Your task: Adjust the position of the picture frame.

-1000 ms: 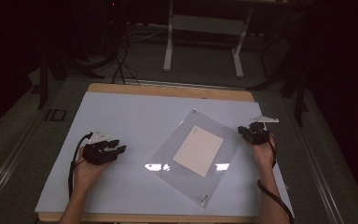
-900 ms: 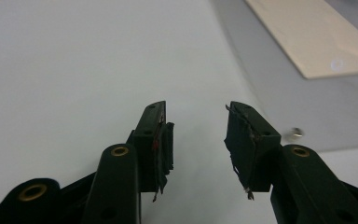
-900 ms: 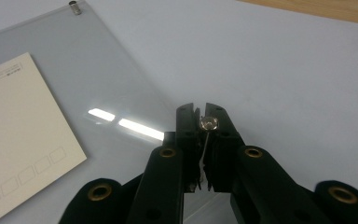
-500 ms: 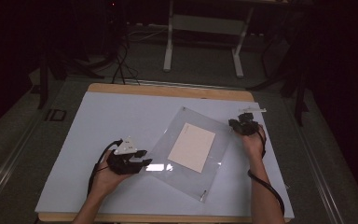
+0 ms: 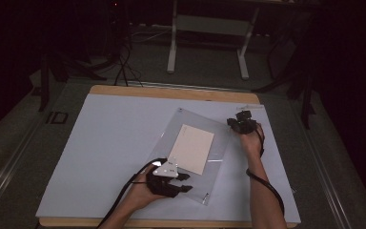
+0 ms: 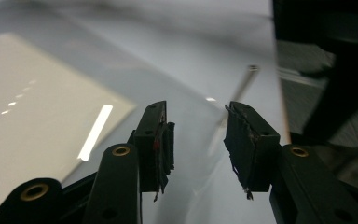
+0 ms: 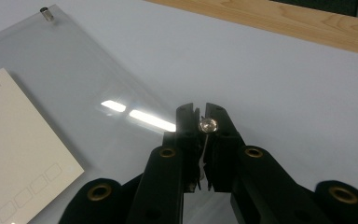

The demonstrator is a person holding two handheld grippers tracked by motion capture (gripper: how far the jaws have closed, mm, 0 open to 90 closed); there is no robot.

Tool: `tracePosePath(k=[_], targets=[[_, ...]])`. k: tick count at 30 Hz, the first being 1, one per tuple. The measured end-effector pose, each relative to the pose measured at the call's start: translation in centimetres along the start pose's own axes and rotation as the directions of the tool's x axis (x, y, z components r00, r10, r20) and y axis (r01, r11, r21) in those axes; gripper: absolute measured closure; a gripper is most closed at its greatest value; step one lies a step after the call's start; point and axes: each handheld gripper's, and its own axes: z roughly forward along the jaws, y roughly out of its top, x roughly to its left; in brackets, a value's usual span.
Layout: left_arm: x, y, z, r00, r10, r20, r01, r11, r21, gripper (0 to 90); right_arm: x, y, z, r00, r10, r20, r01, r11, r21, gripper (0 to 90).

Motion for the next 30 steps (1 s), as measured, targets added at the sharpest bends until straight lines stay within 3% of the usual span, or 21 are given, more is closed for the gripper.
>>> tracePosePath(k=[4,7,15,18,20,23,27,30], targets=[[-1.0,0.5,1.8,0.9976,0.048,0.05,-0.049,0.9985,0.022,59.6,0.0,0.1,0.1,1.0,-0.002,-0.003,0.002,1.0,0.003,84.7],[-1.2,0.6,3.0,0.9959,0.054,0.073,-0.056,0.9982,0.024,61.3,0.0,0.1,0.2,1.0,0.004,-0.001,-0.004,1.0,0.006,84.7],[-1.2,0.8,5.5,0.994,0.059,0.092,-0.061,0.9978,0.025,69.5,0.0,0.1,0.4,0.9998,0.02,-0.001,-0.02,1.0,0.005,84.6],[-1.3,0.7,6.4,0.9925,0.076,0.095,-0.08,0.9962,0.035,76.5,0.0,0.1,0.5,0.9998,0.019,0.001,-0.019,1.0,0.011,84.7],[-1.5,0.7,6.7,0.9916,0.099,0.084,-0.102,0.9943,0.033,82.0,0.0,0.2,0.5,0.9997,0.024,0.0,-0.024,1.0,0.014,84.6],[-1.6,0.8,6.7,0.9906,0.119,0.067,-0.122,0.9919,0.035,83.0,0.0,0.2,0.6,0.9995,0.032,0.001,-0.032,0.999,0.014,84.6],[-2.4,1.1,6.6,0.9839,0.179,0.005,-0.179,0.9818,0.065,84.8,0.3,0.4,0.9,0.999,0.044,0.004,-0.044,0.999,0.018,84.5],[-2.7,1.5,5.7,0.9813,0.191,-0.023,-0.189,0.9799,0.064,84.6,0.7,0.7,0.9,0.9993,0.036,-0.004,-0.036,0.999,0.011,84.3]])
